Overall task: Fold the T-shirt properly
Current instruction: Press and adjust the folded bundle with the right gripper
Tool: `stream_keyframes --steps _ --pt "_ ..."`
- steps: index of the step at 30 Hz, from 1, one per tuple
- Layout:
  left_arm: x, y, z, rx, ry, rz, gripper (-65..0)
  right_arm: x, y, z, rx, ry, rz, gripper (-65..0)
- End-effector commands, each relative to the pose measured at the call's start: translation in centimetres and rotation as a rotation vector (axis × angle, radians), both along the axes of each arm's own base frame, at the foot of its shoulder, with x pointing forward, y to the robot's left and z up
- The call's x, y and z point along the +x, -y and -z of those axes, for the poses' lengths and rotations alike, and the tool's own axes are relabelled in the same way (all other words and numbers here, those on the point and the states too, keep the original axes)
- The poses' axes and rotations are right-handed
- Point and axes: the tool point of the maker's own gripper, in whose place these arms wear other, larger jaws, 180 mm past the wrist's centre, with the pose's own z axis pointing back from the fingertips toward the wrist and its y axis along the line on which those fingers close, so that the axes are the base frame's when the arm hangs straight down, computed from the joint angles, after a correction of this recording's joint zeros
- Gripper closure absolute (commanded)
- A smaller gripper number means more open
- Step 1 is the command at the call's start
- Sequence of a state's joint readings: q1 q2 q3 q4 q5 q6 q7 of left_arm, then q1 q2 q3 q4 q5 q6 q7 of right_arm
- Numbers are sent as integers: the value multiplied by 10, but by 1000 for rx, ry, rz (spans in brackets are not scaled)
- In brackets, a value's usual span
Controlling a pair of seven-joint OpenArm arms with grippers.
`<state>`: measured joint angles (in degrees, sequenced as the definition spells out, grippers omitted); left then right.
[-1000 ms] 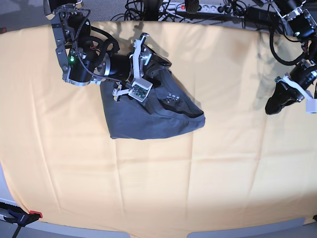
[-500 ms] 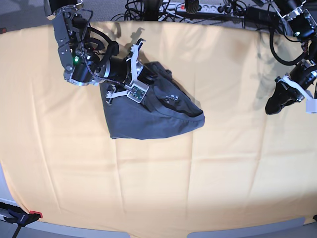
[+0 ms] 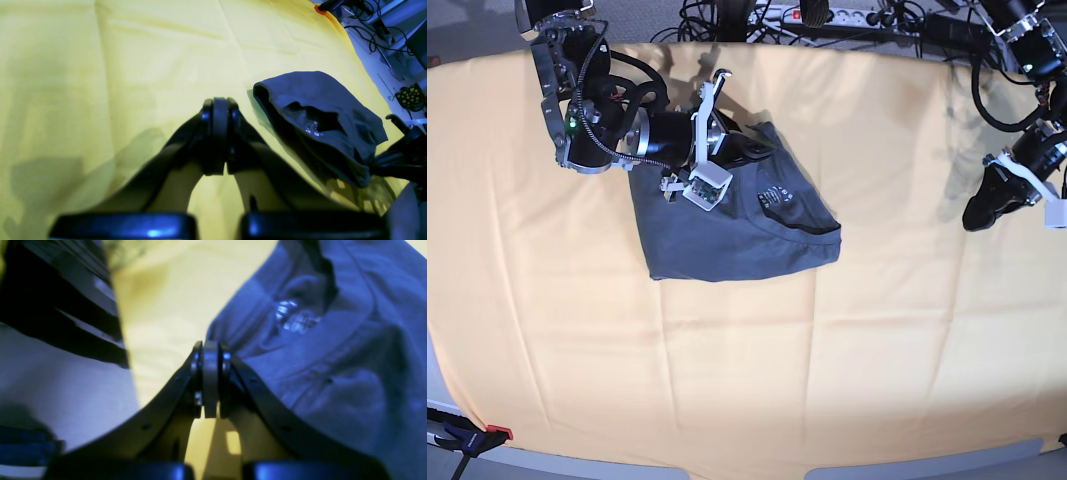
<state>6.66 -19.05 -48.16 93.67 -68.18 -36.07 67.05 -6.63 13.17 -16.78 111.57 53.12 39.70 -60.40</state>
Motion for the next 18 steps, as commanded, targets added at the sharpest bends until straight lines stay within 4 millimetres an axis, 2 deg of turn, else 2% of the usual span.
stream_keyframes --steps 1,5,10,18 --pt "5 -3 -18 5 62 2 0 1 -5 -18 68 19 -13 0" --pt "5 -3 -18 4 63 2 0 -5 -13 -31 153 -16 -36 0" --pt "5 -3 -18 4 63 2 0 -3 -30 -42 212 -11 -29 0" --pt "4 0 -21 -14 72 11 0 7 -50 -43 177 41 0 0"
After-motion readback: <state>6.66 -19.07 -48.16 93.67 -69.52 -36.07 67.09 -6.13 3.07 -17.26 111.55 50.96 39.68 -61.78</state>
